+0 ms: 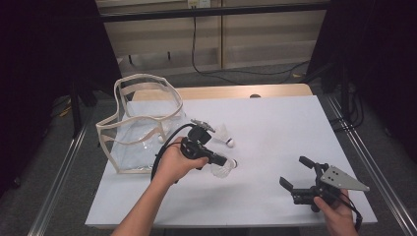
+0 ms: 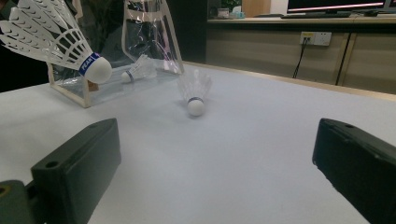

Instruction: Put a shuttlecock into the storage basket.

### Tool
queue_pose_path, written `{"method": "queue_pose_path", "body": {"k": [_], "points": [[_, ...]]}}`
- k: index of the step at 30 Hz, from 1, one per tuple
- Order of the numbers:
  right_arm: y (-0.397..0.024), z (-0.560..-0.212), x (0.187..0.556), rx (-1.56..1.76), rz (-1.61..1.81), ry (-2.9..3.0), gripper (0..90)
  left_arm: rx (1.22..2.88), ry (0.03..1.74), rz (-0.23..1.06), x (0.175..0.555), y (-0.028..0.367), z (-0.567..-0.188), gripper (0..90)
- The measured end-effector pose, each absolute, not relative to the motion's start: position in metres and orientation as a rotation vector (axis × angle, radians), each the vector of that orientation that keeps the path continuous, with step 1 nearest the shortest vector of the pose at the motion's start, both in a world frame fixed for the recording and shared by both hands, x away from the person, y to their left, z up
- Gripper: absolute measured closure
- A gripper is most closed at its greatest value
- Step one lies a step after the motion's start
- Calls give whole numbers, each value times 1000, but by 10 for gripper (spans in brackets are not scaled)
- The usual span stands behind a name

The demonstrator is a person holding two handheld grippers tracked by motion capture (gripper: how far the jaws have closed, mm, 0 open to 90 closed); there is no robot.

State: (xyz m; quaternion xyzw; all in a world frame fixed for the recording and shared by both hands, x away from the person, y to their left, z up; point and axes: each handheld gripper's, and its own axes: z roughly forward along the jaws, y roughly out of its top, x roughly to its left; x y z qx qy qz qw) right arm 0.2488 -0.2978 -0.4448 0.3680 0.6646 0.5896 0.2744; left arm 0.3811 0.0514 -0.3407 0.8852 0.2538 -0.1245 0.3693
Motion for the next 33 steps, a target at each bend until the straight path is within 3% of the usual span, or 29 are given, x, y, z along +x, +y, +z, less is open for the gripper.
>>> {"method": "queue_pose_path", "body": {"k": [33], "points": [[-298, -445, 249, 988, 1583, 1787, 7, 2263, 663, -325, 390, 57, -319, 890]]}}
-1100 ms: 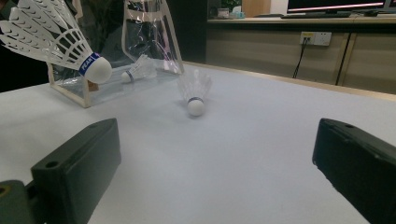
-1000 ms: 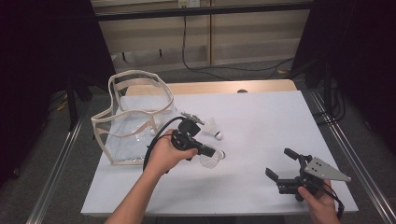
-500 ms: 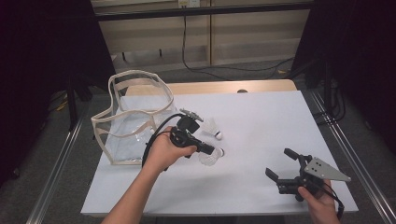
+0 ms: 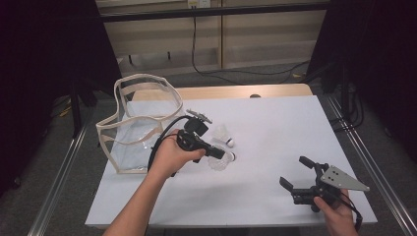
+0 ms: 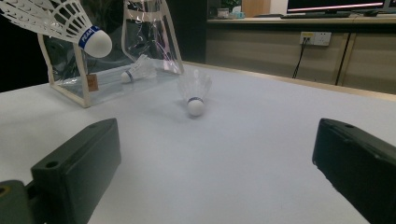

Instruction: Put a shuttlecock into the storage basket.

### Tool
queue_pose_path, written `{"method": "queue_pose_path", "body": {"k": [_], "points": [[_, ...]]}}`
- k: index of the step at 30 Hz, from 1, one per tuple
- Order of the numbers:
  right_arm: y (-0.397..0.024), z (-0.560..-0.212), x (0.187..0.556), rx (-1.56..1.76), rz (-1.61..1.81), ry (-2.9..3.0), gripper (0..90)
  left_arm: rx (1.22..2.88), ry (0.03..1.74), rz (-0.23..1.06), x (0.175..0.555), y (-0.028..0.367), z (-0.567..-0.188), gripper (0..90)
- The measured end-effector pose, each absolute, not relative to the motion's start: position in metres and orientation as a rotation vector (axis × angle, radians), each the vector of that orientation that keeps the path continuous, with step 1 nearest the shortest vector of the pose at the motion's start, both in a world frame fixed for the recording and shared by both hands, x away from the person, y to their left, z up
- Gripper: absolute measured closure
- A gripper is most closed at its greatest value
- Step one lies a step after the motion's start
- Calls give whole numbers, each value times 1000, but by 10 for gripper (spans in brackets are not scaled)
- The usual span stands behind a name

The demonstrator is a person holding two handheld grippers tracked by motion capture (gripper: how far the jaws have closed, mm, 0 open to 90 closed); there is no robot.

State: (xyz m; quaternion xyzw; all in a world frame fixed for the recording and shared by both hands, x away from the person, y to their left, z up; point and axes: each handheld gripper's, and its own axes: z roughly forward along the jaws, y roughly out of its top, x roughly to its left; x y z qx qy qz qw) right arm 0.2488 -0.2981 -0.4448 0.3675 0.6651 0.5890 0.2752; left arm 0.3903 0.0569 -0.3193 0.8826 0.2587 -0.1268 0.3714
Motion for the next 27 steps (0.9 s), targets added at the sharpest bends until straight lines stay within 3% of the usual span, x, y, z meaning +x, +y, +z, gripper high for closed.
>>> {"method": "queue_pose_path", "body": {"k": [27], "points": [[-298, -445, 249, 990, 1585, 1787, 7, 2272, 677, -335, 396, 60, -309, 891]]}}
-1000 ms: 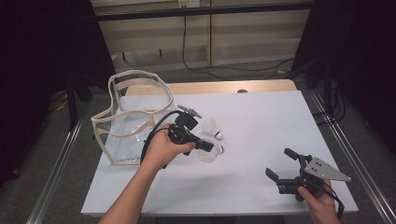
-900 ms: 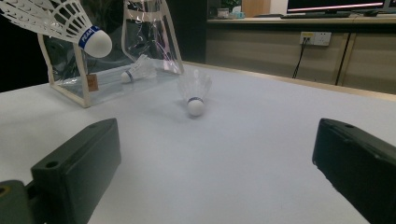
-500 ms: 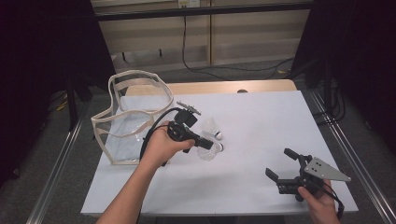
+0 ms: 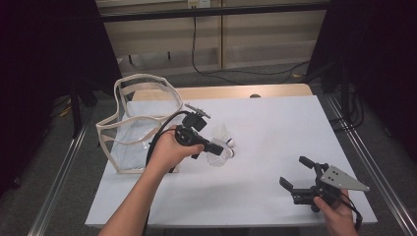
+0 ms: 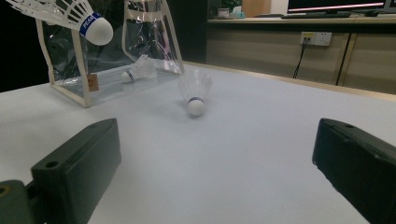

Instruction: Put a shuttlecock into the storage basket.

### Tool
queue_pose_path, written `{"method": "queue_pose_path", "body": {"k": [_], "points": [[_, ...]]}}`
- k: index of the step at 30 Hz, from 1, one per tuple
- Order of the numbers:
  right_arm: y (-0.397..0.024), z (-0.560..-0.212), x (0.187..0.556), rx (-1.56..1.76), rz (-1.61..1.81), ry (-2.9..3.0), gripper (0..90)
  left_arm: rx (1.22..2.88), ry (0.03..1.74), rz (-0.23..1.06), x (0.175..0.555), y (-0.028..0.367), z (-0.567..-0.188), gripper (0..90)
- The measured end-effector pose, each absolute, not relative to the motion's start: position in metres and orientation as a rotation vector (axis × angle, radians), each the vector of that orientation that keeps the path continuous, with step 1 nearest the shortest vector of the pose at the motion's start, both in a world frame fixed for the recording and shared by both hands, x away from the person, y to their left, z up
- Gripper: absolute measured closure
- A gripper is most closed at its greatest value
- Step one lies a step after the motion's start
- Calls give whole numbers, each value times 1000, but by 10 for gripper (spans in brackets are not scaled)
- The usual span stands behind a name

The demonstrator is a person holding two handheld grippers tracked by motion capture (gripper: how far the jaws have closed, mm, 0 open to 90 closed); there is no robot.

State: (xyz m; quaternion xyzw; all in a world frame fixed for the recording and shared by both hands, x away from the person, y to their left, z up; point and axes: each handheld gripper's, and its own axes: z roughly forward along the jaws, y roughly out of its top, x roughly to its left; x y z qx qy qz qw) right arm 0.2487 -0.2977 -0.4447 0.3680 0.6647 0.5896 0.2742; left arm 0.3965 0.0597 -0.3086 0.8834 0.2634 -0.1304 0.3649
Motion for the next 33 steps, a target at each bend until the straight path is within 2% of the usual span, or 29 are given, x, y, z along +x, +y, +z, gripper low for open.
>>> {"method": "queue_pose_path", "body": {"k": [33], "points": [[-298, -445, 249, 989, 1585, 1789, 7, 2263, 719, -317, 401, 66, -292, 891]]}}
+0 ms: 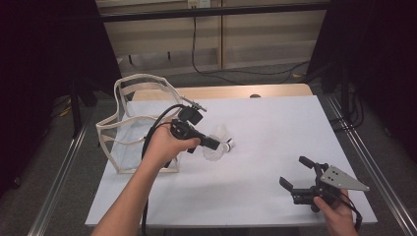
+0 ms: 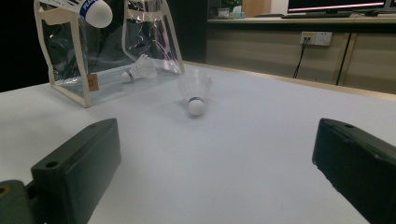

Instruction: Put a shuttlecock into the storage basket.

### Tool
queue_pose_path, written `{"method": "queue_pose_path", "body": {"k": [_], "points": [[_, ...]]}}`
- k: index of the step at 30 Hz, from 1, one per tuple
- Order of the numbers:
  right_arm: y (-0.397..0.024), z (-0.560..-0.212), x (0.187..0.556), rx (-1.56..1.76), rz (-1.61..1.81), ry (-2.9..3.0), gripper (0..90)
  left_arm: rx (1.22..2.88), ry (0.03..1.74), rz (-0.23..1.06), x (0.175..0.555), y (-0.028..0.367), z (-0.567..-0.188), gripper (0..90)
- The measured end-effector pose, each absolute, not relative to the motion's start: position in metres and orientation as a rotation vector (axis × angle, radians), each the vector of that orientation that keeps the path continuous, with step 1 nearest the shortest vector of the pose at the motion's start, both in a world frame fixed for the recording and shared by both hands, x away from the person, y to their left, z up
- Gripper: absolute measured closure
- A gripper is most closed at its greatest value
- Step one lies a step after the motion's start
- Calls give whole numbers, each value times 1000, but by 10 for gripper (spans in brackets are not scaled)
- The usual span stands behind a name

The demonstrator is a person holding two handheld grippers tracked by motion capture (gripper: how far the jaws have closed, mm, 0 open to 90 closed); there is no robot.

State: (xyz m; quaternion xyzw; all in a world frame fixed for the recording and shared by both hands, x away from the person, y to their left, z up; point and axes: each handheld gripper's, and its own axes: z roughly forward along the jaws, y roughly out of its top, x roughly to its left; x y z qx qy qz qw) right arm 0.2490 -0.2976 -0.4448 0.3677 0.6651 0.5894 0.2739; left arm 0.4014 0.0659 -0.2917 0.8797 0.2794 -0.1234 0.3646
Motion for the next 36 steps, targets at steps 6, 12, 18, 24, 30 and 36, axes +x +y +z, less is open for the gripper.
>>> {"method": "queue_pose_path", "body": {"k": [6, 12, 18, 24, 30, 36], "points": [[-298, -445, 249, 984, 1580, 1792, 7, 2282, 705, -318, 403, 67, -289, 891], [-298, -445, 249, 990, 1586, 1787, 7, 2268, 724, -319, 404, 69, -287, 891], [-298, -445, 249, 991, 1587, 1788, 7, 2271, 728, -315, 406, 71, -284, 891], [-298, -445, 249, 988, 1584, 1789, 7, 2272, 734, -312, 407, 72, -280, 891], [-298, -445, 249, 990, 1584, 1788, 7, 2275, 735, -307, 409, 74, -277, 891], [-298, -445, 249, 989, 1586, 1787, 7, 2282, 732, -306, 411, 75, -275, 891]]}}
